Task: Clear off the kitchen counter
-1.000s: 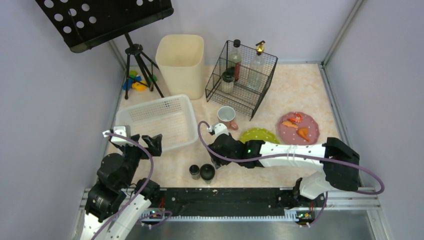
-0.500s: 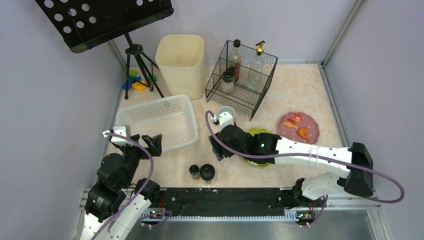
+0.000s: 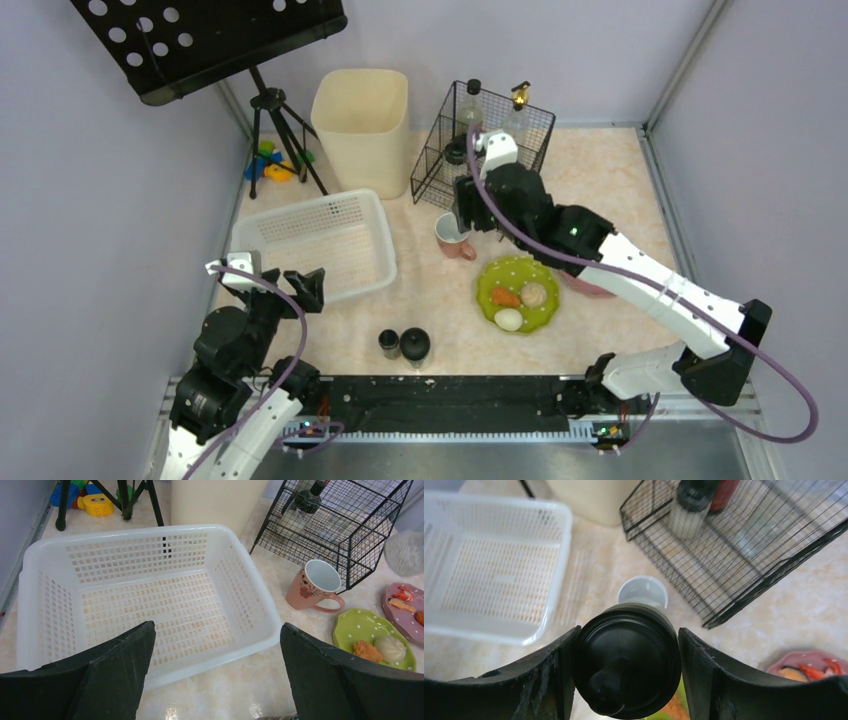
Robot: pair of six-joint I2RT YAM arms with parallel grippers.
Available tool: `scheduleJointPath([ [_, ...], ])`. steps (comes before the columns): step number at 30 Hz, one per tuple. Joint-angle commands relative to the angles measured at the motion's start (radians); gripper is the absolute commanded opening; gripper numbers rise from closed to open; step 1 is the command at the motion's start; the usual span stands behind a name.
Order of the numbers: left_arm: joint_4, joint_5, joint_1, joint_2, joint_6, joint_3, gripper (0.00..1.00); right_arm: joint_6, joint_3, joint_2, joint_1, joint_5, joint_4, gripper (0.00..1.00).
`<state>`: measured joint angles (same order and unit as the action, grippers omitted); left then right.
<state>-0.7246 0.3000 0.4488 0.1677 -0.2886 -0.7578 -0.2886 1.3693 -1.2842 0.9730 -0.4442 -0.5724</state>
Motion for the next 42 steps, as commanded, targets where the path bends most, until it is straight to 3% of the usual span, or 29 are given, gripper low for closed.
scheduleJointPath([
  [1,0.048,-0.009,0.005,-0.01,0.006,0.007,0.99,0.053,0.168,-0.051,-0.106,0.017,0.082,0.19],
  [8,0.048,-0.004,0.004,-0.02,0.005,0.008,0.99,0.035,0.329,-0.237,-0.244,0.032,0.123,0.18],
  [20,0.047,-0.013,0.011,-0.034,0.005,0.006,0.99,0.011,0.502,-0.496,-0.329,-0.058,0.193,0.16],
  [42,0.049,-0.012,0.018,-0.026,0.006,0.008,0.99,-0.042,0.484,-0.589,-0.413,-0.097,0.288,0.13],
])
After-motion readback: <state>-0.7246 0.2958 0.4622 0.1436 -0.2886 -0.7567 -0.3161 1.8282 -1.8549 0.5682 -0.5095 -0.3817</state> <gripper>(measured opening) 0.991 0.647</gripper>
